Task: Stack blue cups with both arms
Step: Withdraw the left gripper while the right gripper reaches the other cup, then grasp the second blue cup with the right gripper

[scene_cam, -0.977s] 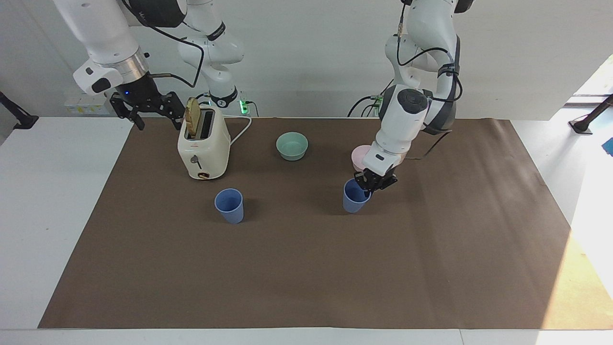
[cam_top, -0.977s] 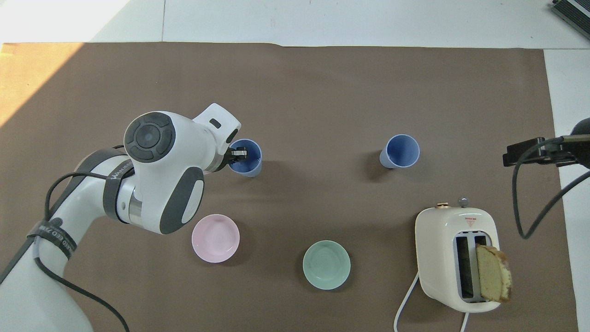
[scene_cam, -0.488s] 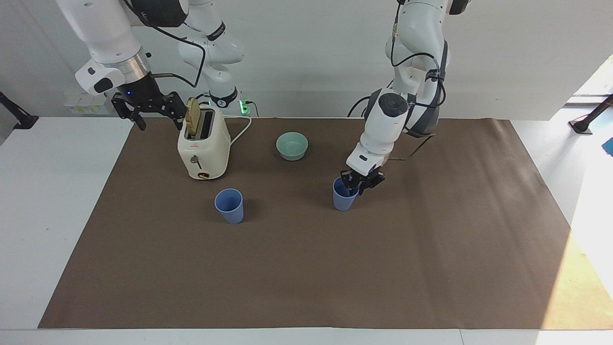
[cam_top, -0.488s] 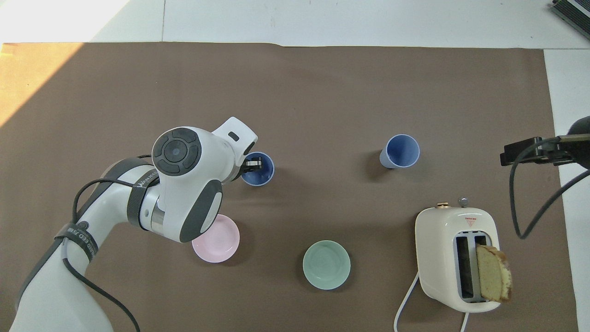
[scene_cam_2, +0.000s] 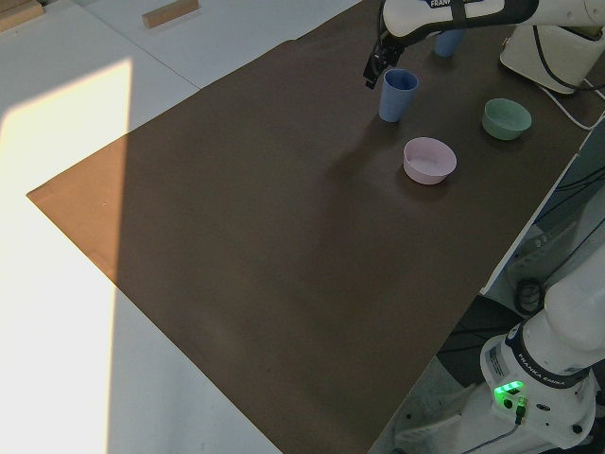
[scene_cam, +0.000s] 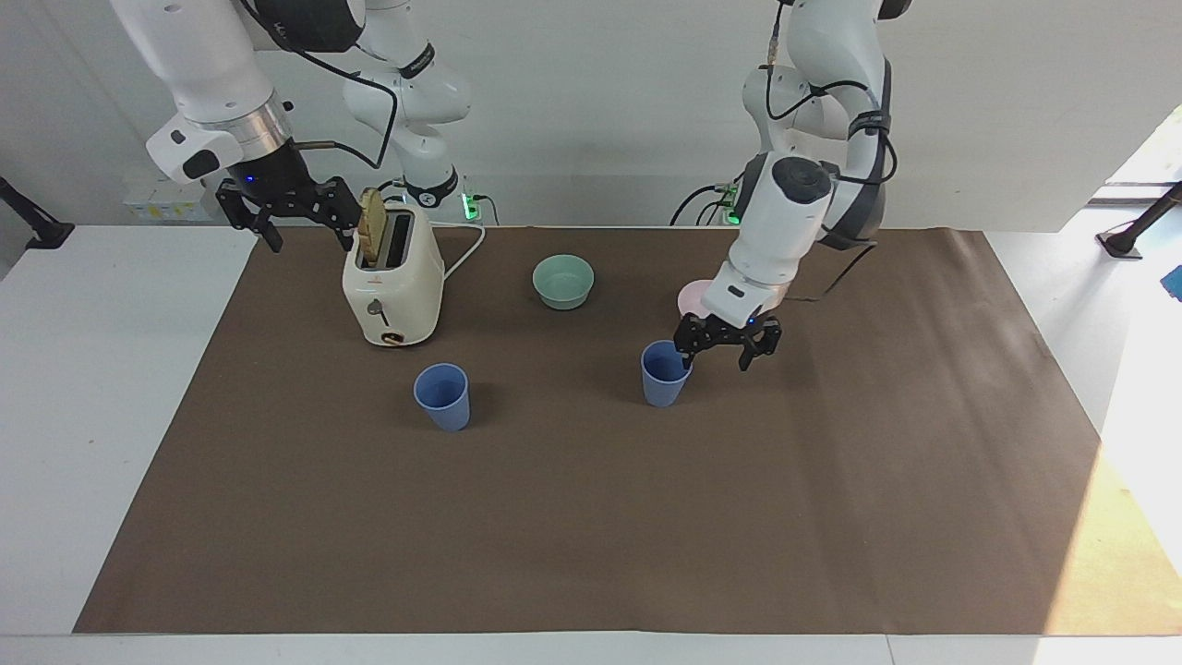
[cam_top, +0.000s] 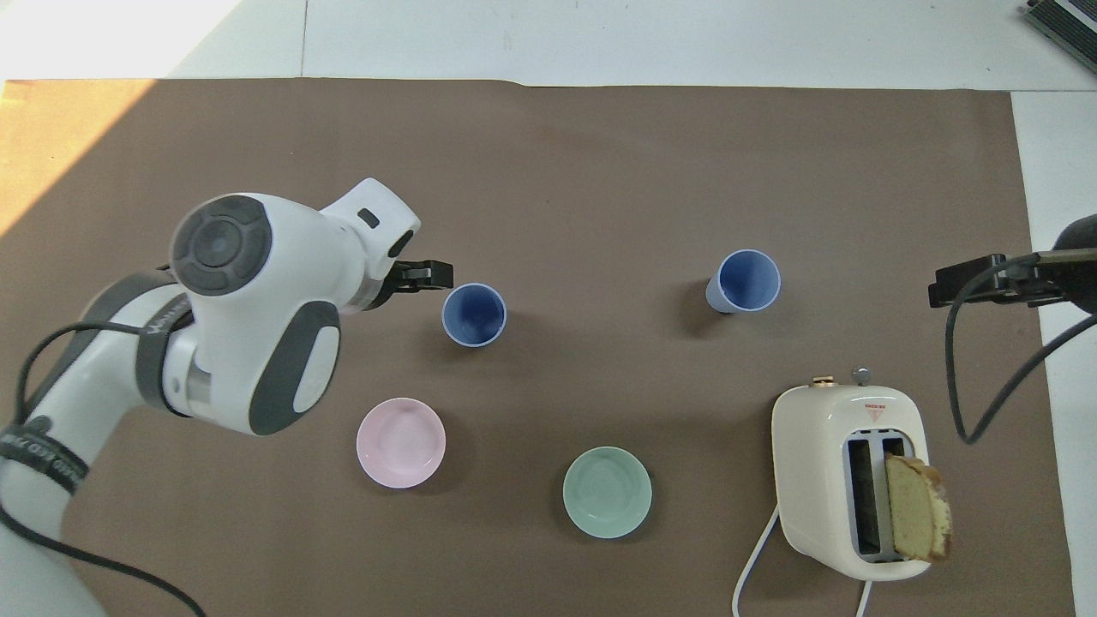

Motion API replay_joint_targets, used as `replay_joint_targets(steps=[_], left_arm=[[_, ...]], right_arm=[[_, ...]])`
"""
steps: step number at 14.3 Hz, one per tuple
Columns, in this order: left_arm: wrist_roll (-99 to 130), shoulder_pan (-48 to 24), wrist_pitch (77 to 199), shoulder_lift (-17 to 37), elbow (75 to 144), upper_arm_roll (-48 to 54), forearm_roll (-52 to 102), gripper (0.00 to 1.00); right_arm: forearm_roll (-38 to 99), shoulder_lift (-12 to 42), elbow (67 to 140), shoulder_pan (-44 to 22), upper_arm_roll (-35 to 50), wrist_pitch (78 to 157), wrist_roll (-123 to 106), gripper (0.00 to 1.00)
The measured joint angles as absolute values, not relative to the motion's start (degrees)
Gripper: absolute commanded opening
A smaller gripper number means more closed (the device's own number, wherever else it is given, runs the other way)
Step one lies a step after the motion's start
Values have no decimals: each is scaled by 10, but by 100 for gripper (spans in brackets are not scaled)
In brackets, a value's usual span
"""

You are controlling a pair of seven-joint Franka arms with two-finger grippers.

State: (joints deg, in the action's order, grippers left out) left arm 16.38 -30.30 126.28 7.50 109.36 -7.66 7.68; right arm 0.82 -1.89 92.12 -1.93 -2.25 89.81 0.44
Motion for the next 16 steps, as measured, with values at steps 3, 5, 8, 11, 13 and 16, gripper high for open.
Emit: replay_joint_targets(steps=[3,5,8,11,13,16], left_arm=[[66,-234,1180,17,1081,-80,77,100],[4,-189,1117,-3,1055,-81,73,100],[-33,-148,1041,-5,991,-82,26,100],[-60,-121,989,-5,944,-82,3,100],[-78,-98,950,-5,917,-83,-1,100],[-92,-70,925,-4,898,-83,-1,100]], right_arm=[[8,-19,921,-19,-22,898,4,100],[9,-19,924,-22,-20,909,4,100],[9,-19,952,-36,-19,949,4,100],[10,-12,1000,-54,-19,989,16,100],[10,1,1030,-78,-18,1017,71,100],[10,34,1056,-115,-17,1063,123,100]])
